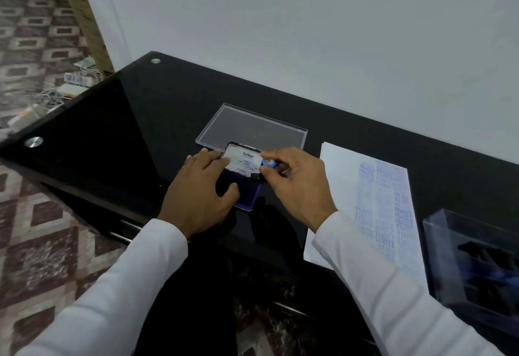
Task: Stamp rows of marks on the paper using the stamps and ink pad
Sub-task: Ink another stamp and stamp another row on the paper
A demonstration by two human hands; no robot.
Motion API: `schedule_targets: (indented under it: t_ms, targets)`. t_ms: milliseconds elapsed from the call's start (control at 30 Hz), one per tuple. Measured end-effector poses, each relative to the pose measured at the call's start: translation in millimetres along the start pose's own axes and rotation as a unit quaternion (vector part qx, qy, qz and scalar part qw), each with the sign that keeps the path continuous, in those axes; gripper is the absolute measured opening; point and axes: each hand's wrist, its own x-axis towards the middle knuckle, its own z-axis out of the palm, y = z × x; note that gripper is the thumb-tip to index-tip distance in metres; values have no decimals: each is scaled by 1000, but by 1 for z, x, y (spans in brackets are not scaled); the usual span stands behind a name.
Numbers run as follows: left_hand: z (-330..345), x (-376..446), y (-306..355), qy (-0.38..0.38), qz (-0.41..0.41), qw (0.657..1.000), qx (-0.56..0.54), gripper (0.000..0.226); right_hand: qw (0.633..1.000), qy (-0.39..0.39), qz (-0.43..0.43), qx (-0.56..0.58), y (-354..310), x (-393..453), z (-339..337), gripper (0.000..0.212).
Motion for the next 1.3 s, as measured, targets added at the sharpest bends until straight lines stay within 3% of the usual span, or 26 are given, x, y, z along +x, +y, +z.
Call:
schedule_targets:
  t_ms: [300,600,1300]
  targets:
    - [33,29,76,-21,61,996,-55,61,996,69,62,-9,51,-8,-67,20]
    - [81,70,145,-64,105,992,-33,63,985,96,130,-68,114,-2,-125,19]
    - [149,140,191,-133,122,982,-50,56,976,109,163,-94,186,50,-140,20]
